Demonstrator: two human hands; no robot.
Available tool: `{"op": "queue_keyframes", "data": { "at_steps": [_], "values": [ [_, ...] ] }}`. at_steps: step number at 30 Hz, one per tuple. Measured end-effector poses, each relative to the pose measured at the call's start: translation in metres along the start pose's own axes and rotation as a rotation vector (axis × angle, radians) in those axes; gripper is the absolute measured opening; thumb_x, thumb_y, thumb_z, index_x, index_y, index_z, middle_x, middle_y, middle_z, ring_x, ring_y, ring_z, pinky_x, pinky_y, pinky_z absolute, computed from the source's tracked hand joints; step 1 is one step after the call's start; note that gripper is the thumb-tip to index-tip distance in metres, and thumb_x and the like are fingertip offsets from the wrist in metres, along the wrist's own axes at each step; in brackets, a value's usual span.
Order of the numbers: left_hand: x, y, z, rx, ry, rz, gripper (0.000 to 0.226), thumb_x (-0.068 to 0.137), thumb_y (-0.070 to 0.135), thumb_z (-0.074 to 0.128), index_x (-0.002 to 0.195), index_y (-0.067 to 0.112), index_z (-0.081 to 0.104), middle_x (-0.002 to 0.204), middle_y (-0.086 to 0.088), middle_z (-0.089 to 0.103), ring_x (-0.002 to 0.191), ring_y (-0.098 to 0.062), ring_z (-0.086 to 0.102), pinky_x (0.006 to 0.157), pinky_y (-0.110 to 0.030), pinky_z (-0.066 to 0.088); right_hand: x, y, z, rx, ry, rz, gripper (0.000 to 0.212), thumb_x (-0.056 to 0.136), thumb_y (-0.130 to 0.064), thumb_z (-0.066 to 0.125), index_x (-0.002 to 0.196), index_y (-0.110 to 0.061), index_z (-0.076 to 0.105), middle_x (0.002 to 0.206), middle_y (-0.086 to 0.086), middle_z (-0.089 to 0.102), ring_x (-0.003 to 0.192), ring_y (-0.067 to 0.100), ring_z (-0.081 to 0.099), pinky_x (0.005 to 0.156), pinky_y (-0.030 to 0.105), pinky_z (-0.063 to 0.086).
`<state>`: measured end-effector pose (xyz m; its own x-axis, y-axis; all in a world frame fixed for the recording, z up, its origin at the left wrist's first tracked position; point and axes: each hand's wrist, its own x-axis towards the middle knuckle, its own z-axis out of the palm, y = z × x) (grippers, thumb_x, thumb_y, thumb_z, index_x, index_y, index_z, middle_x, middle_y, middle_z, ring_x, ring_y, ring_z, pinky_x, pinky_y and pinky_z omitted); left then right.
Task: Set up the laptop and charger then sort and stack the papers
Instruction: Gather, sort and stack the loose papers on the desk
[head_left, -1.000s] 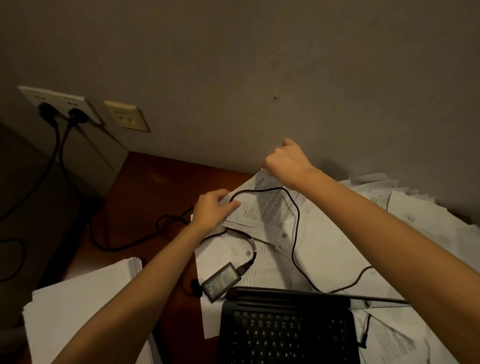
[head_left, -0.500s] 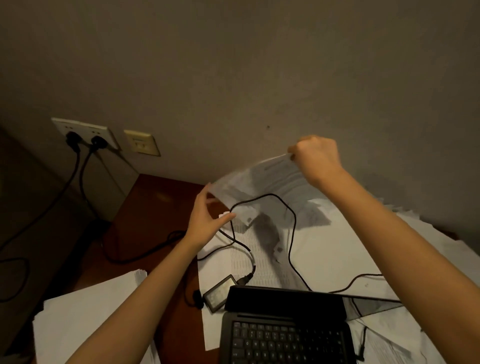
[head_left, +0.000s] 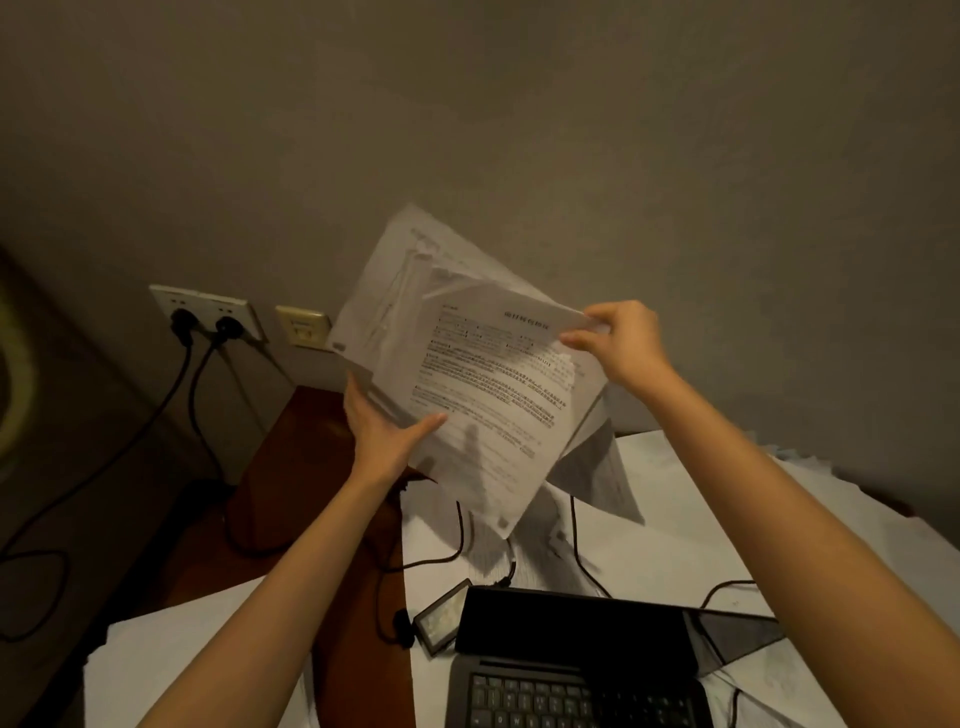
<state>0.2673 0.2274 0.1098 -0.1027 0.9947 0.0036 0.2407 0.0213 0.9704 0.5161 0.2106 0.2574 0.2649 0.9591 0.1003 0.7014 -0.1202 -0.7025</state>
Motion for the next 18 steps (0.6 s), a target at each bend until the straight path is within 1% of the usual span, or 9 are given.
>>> {"op": "queue_keyframes", "data": {
  "at_steps": [3,5,6,7,9,11,14,16,18],
  "values": [
    [-0.005,-0.004,-0.018,-0.090,-0.012,-0.104,0.132,0.054,0.036,0.089,0.152,0.022,0.001,0.154,-0.005,0.023,0.141,-0.021,0.025,0.114,-0.042,0.027,-0.004,0.002,0.003,0.112,-0.040,0.050,0.021,0.079,-0.014,0.075,0.100,-0.010,0.072,0.085,0.004,0.067,0.073,0.014,0.062,0.068,0.026,0.048],
    [-0.010,-0.006,-0.029,-0.046,-0.062,-0.171,0.099,0.064,0.029,0.086,0.145,0.014,0.031,0.142,-0.007,0.045,0.130,-0.022,0.044,0.103,-0.036,0.042,-0.007,0.007,0.006,0.100,-0.084,0.072,0.017,0.079,-0.015,0.075,0.095,-0.010,0.072,0.083,0.008,0.068,0.072,0.016,0.062,0.065,0.030,0.049],
    [-0.012,-0.006,-0.035,-0.004,-0.109,-0.190,0.075,0.068,0.027,0.084,0.132,0.012,0.048,0.130,-0.006,0.056,0.119,-0.021,0.053,0.094,-0.031,0.047,-0.008,0.011,0.009,0.080,-0.127,0.086,0.015,0.079,-0.016,0.075,0.093,-0.009,0.072,0.083,0.010,0.069,0.072,0.018,0.063,0.067,0.033,0.050],
    [-0.014,-0.008,-0.040,0.009,-0.174,-0.199,0.054,0.070,0.023,0.083,0.117,0.014,0.057,0.117,-0.002,0.063,0.108,-0.017,0.059,0.087,-0.026,0.049,-0.009,0.014,0.011,0.061,-0.180,0.094,0.015,0.079,-0.016,0.075,0.092,-0.008,0.072,0.083,0.012,0.069,0.072,0.018,0.063,0.069,0.035,0.051],
    [-0.017,-0.010,-0.050,-0.019,-0.319,-0.183,0.036,0.072,0.017,0.080,0.101,0.025,0.061,0.102,0.010,0.064,0.093,-0.002,0.063,0.082,-0.017,0.050,-0.013,0.018,0.016,0.046,-0.266,0.108,0.017,0.079,-0.016,0.075,0.091,-0.006,0.071,0.082,0.011,0.069,0.070,0.018,0.062,0.067,0.032,0.051],
    [-0.020,-0.010,-0.058,-0.050,-0.406,-0.169,0.034,0.075,0.014,0.077,0.101,0.028,0.060,0.101,0.013,0.064,0.086,0.005,0.065,0.081,-0.013,0.052,-0.015,0.022,0.021,0.060,-0.289,0.120,0.016,0.078,-0.016,0.075,0.089,-0.006,0.070,0.078,0.008,0.068,0.069,0.018,0.062,0.063,0.030,0.050],
    [-0.024,-0.014,-0.065,-0.075,-0.468,-0.136,0.039,0.077,0.017,0.074,0.115,0.018,0.061,0.110,0.000,0.069,0.100,-0.006,0.066,0.087,-0.027,0.055,-0.020,0.028,0.030,0.125,-0.274,0.189,0.015,0.079,-0.016,0.075,0.088,-0.011,0.065,0.073,-0.002,0.063,0.064,0.010,0.061,0.049,0.018,0.046],
    [-0.027,-0.020,-0.067,-0.098,-0.424,-0.150,0.046,0.076,0.019,0.074,0.119,0.009,0.060,0.113,-0.005,0.069,0.104,-0.016,0.066,0.090,-0.033,0.054,-0.022,0.036,0.037,0.171,-0.251,0.239,0.018,0.077,-0.019,0.077,0.089,-0.013,0.063,0.075,-0.002,0.062,0.066,0.011,0.059,0.052,0.023,0.046],
    [-0.028,-0.023,-0.067,-0.120,-0.344,-0.169,0.038,0.077,0.016,0.073,0.113,0.007,0.063,0.107,-0.006,0.070,0.100,-0.018,0.067,0.086,-0.034,0.055,-0.025,0.044,0.040,0.200,-0.272,0.273,0.024,0.076,-0.021,0.078,0.093,-0.016,0.063,0.081,0.000,0.063,0.073,0.015,0.060,0.059,0.032,0.052]
  ]
}}
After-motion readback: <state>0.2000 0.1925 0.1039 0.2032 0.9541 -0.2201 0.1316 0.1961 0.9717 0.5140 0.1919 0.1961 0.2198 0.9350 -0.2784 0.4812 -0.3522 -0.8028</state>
